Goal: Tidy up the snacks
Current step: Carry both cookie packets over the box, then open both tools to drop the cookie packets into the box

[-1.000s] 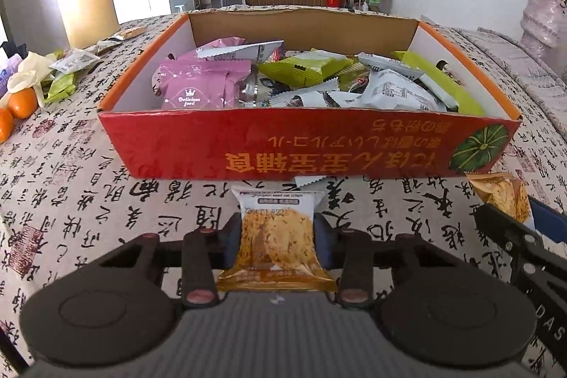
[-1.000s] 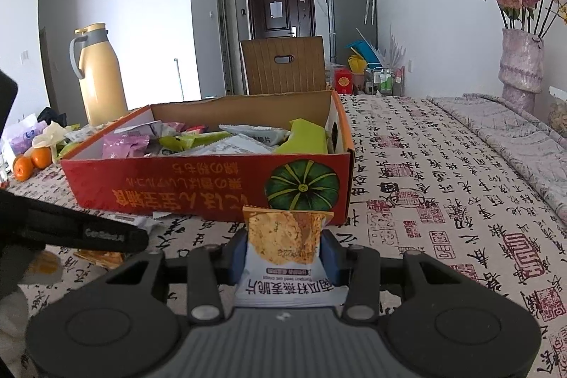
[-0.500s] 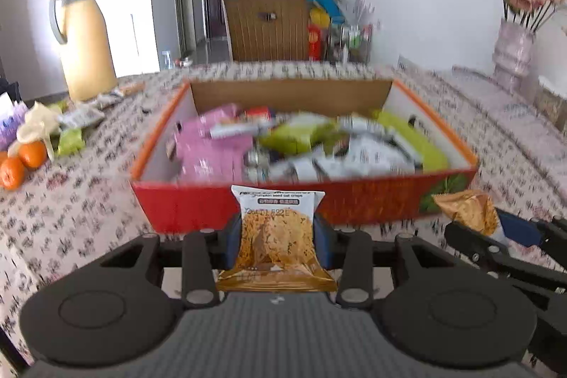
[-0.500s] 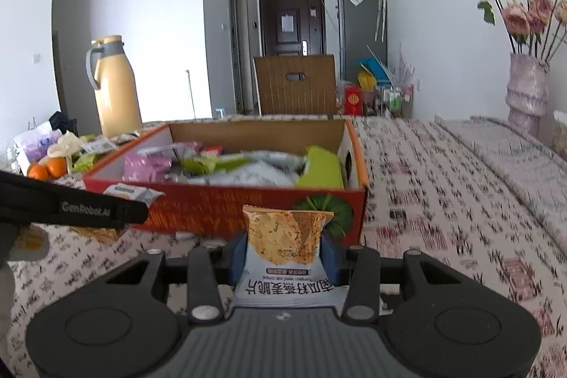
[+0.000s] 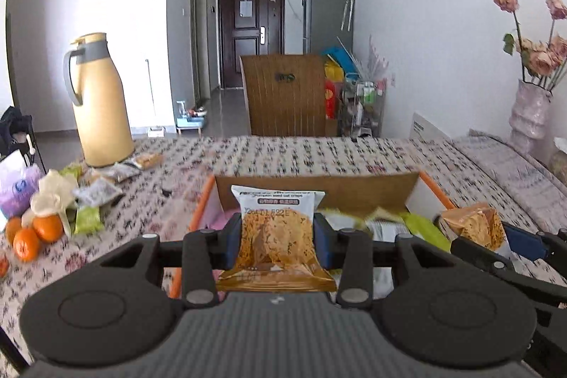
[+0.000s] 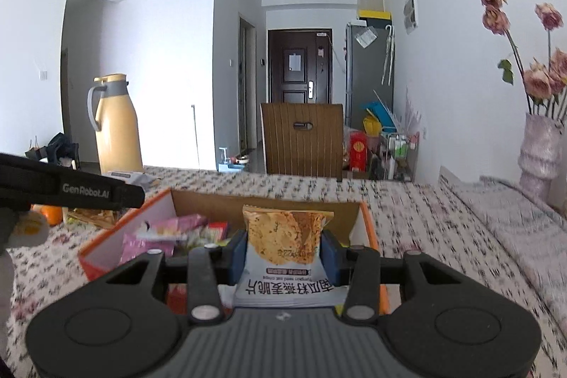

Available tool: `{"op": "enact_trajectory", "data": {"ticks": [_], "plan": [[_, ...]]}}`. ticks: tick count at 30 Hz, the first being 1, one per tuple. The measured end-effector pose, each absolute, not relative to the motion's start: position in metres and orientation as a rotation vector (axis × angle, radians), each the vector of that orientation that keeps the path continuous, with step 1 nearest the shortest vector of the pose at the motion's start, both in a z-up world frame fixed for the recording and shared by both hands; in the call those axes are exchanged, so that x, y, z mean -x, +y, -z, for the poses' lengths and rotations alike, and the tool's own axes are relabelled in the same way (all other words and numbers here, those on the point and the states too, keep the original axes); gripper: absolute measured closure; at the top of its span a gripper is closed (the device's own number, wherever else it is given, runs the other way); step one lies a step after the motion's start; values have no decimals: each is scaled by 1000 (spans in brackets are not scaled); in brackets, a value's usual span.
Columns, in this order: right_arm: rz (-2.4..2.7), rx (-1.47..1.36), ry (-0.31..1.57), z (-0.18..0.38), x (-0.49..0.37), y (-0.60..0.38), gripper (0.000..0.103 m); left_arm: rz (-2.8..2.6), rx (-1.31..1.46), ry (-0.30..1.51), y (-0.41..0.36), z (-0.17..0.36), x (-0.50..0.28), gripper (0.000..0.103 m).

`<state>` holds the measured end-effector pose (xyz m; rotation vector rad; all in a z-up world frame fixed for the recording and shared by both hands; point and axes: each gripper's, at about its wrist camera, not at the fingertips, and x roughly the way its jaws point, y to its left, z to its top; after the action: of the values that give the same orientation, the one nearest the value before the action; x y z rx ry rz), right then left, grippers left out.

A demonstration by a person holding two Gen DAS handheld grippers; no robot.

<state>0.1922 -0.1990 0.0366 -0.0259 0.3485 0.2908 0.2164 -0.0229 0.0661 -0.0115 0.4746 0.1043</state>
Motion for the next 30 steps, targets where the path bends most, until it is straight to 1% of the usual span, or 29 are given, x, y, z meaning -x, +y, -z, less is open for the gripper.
{"op": "enact_trajectory", "data": {"ticks": [8,12,16,18,19,20,21,22,23,24,25,30], "plan": [[-284,22,350,-40,-234,-179,61,-115,21,469,-14,-57,-250,62],[-268,9,363,-26,-251,-176,61,-112,9,453,-13,-40,-259,62],[-271,-14,402,-12,-262,-178,61,-111,7,476,-11,-28,-267,62],[-274,-14,422,-7,-265,-177,60,-115,6,484,-10,-23,-269,59],[-277,-13,430,-4,-265,-177,57,-121,8,486,-9,-22,-270,58],[-273,-13,433,-3,-265,-177,54,-130,12,483,-8,-22,-270,51],[-273,-12,435,-2,-265,-177,50,-132,18,481,-6,-21,-270,38],[-271,-13,435,-2,-265,-177,39,-139,27,474,-5,-22,-268,30],[-263,-15,429,-2,-264,-178,22,-152,31,463,-3,-23,-267,16],[-255,-19,422,-2,-264,-179,13,-165,35,450,-2,-25,-265,5],[-247,-24,416,-2,-263,-180,0,-172,43,440,0,-26,-264,0],[-216,-45,427,0,-268,-186,0,-173,64,423,4,-32,-261,0]]}}
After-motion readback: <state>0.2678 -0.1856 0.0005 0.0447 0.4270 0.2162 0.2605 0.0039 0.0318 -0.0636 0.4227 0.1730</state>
